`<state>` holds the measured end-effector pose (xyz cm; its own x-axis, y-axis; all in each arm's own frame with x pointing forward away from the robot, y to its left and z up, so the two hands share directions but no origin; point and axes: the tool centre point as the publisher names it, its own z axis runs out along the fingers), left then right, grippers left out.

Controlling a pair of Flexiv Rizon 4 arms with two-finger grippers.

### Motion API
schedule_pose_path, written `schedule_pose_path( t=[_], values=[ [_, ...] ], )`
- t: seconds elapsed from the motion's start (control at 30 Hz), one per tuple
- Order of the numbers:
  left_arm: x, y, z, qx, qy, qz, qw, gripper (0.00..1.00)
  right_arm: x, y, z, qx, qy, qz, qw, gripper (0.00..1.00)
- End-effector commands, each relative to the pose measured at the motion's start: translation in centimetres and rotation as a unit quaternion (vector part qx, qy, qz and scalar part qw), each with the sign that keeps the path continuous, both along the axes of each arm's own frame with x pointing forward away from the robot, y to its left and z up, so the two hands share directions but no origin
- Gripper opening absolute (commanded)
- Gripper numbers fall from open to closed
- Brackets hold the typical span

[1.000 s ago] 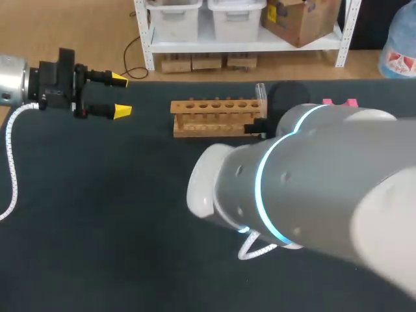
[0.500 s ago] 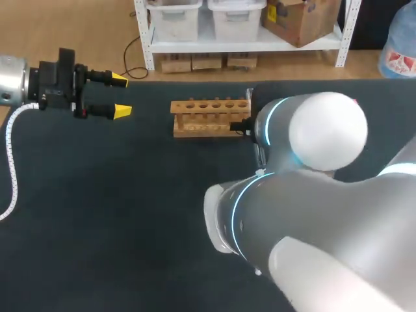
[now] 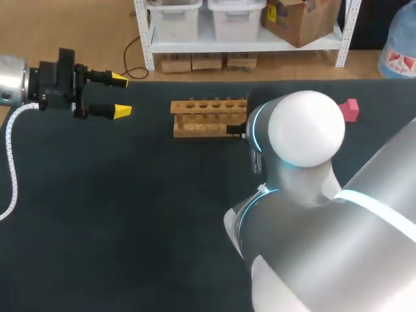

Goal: Grasp the test tube, adjust it, and insert it.

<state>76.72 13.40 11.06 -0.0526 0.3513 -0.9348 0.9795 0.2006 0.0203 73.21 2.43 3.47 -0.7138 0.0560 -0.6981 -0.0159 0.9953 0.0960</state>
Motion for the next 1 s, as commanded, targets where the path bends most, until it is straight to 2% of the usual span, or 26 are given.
schedule_pose_path(
  t=[0.03,0.27,0.4,0.53,0.67,1.0],
  values=[
    [0.08,0.06,-0.16,-0.002,-0.002,-0.001,1.000,1.00,0.10,0.37,-0.33,-0.003,0.000,-0.003,1.000,0.00],
    [0.08,0.06,-0.16,-0.002,-0.002,-0.001,1.000,1.00,-0.04,0.67,-0.74,0.007,0.033,0.018,0.999,0.00],
    [0.08,0.06,-0.16,-0.002,-0.002,-0.001,1.000,1.00,0.14,0.66,-0.81,0.007,0.071,0.041,0.997,0.00],
    [0.08,0.06,-0.16,-0.002,-0.002,-0.001,1.000,1.00,0.39,0.35,-0.58,0.007,0.079,0.042,0.996,0.00],
    [0.08,0.06,-0.16,-0.002,-0.002,-0.001,1.000,1.00,0.54,0.15,-0.38,0.010,0.106,0.058,0.993,0.00],
    [0.08,0.06,-0.16,-0.002,-0.002,-0.001,1.000,1.00,0.90,0.06,-1.11,0.012,0.124,0.063,0.990,0.00]
  ],
)
